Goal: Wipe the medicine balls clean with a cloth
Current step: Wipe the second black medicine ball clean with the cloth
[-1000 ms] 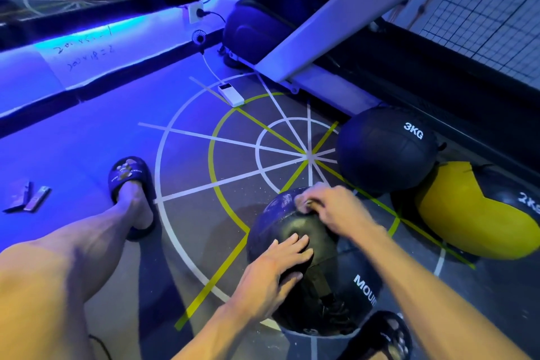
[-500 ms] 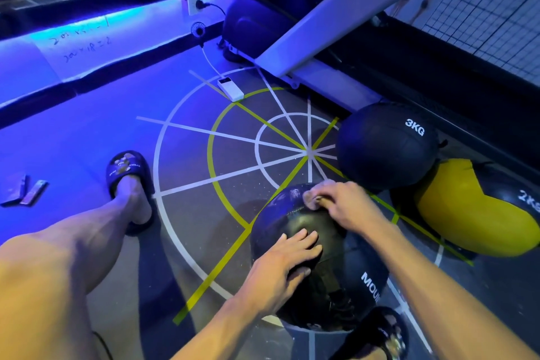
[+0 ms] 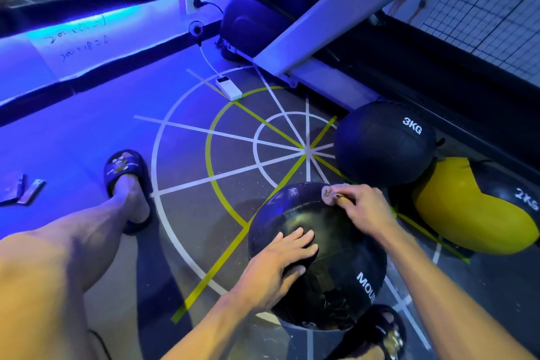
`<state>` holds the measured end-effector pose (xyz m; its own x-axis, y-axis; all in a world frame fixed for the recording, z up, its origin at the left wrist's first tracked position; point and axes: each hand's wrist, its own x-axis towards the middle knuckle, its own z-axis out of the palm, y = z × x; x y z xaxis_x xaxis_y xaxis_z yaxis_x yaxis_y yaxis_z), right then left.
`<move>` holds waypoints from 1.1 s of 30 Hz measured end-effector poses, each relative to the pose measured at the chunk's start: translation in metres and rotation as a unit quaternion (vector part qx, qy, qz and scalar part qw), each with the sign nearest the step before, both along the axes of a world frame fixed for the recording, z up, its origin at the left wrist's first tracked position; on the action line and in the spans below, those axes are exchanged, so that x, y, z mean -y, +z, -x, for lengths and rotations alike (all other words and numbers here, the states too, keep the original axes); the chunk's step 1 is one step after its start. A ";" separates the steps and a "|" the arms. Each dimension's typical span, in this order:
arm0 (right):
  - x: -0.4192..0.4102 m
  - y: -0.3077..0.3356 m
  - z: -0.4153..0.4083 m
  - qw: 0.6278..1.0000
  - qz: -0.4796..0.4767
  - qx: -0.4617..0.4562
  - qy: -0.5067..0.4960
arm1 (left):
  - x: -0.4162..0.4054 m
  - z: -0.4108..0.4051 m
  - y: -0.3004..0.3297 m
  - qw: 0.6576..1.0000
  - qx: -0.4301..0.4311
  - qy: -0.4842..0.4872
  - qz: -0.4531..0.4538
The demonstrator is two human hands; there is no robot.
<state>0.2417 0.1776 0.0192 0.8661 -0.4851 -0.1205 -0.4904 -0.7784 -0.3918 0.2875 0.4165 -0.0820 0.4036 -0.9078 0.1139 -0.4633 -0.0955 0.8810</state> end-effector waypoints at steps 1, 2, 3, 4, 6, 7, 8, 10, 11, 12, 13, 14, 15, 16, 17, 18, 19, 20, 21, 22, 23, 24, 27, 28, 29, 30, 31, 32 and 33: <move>-0.006 -0.004 0.000 1.000 -0.008 0.024 -0.003 | -0.002 -0.003 0.002 1.000 -0.002 -0.003 -0.003; -0.015 -0.009 -0.001 0.999 -0.017 0.036 0.002 | -0.004 -0.005 0.003 1.000 -0.003 -0.006 -0.004; -0.025 -0.013 -0.002 0.999 -0.022 0.036 0.015 | -0.006 -0.007 0.005 1.000 -0.001 -0.010 -0.008; -0.033 -0.016 -0.004 0.999 -0.018 0.028 0.037 | -0.007 -0.009 0.004 1.000 0.011 -0.012 -0.020; -0.032 -0.018 0.000 0.998 -0.016 0.027 0.047 | -0.009 -0.008 0.004 0.994 0.088 -0.019 -0.061; -0.027 -0.016 0.006 0.998 -0.025 0.041 0.032 | -0.008 -0.002 0.002 0.988 0.132 -0.010 -0.079; -0.019 -0.016 0.013 0.998 -0.028 0.057 0.006 | -0.007 0.005 -0.001 0.982 0.164 0.009 -0.092; -0.008 -0.020 0.031 0.996 -0.017 0.073 -0.057 | -0.003 0.018 -0.003 0.978 0.182 0.047 -0.091; -0.006 -0.023 0.040 0.994 -0.013 0.074 -0.082 | -0.001 0.022 -0.005 0.979 0.180 0.059 -0.078; -0.007 -0.027 0.048 0.992 -0.011 0.074 -0.100 | 0.001 0.025 -0.007 0.981 0.174 0.072 -0.057; -0.009 -0.030 0.053 0.990 -0.008 0.076 -0.114 | 0.001 0.028 -0.008 0.982 0.168 0.082 -0.032; -0.010 -0.033 0.056 0.988 -0.007 0.082 -0.130 | 0.001 0.030 -0.009 0.982 0.166 0.087 -0.014; -0.012 -0.035 0.058 0.985 -0.010 0.089 -0.146 | 0.001 0.034 -0.008 0.982 0.169 0.086 -0.004; -0.015 -0.036 0.058 0.982 -0.012 0.096 -0.160 | 0.002 0.039 -0.007 0.981 0.178 0.081 -0.003; -0.020 -0.036 0.058 0.981 -0.011 0.104 -0.165 | 0.002 0.046 -0.007 0.977 0.198 0.078 -0.004; -0.026 -0.037 0.057 0.980 -0.009 0.110 -0.165 | 0.003 0.052 -0.008 0.973 0.217 0.082 -0.006; -0.031 -0.037 0.055 0.980 -0.007 0.115 -0.163 | 0.003 0.055 -0.009 0.972 0.214 0.093 -0.006; -0.035 -0.037 0.054 0.980 -0.006 0.117 -0.158 | 0.003 0.053 -0.009 0.978 0.176 0.111 0.000; -0.038 -0.037 0.053 0.982 -0.004 0.116 -0.150 | 0.002 0.048 -0.007 0.985 0.115 0.131 0.010; -0.041 -0.036 0.052 0.983 -0.001 0.115 -0.144 | 0.001 0.041 -0.006 0.988 0.052 0.144 0.014; -0.042 -0.034 0.051 0.984 -0.002 0.111 -0.143 | -0.001 0.034 -0.003 0.989 0.002 0.148 0.015; -0.043 -0.032 0.050 0.984 -0.006 0.108 -0.144 | -0.004 0.026 0.002 0.988 -0.032 0.152 0.014; -0.055 -0.026 0.049 0.983 -0.031 0.112 -0.140 | -0.009 -0.004 0.014 0.979 -0.086 0.184 0.021; -0.060 -0.025 0.049 0.983 -0.042 0.114 -0.141 | -0.011 -0.016 0.017 0.974 -0.090 0.206 0.026; -0.066 -0.024 0.052 0.981 -0.050 0.118 -0.145 | -0.012 -0.026 0.019 0.971 -0.092 0.220 0.031; -0.072 -0.024 0.055 0.979 -0.056 0.123 -0.152 | -0.014 -0.034 0.022 0.970 -0.089 0.226 0.034; -0.078 -0.026 0.060 0.976 -0.063 0.131 -0.161 | -0.015 -0.039 0.026 0.971 -0.082 0.224 0.037; -0.084 -0.027 0.067 0.972 -0.072 0.139 -0.175 | -0.015 -0.041 0.031 0.973 -0.071 0.216 0.036; -0.089 -0.031 0.075 0.966 -0.085 0.148 -0.192 | -0.015 -0.039 0.037 0.977 -0.062 0.203 0.033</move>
<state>0.1665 0.2671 -0.0114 0.6347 -0.7728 -0.0009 -0.5777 -0.4736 -0.6648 0.3262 0.4320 -0.0453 0.7438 -0.6618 0.0939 -0.2881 -0.1906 0.9384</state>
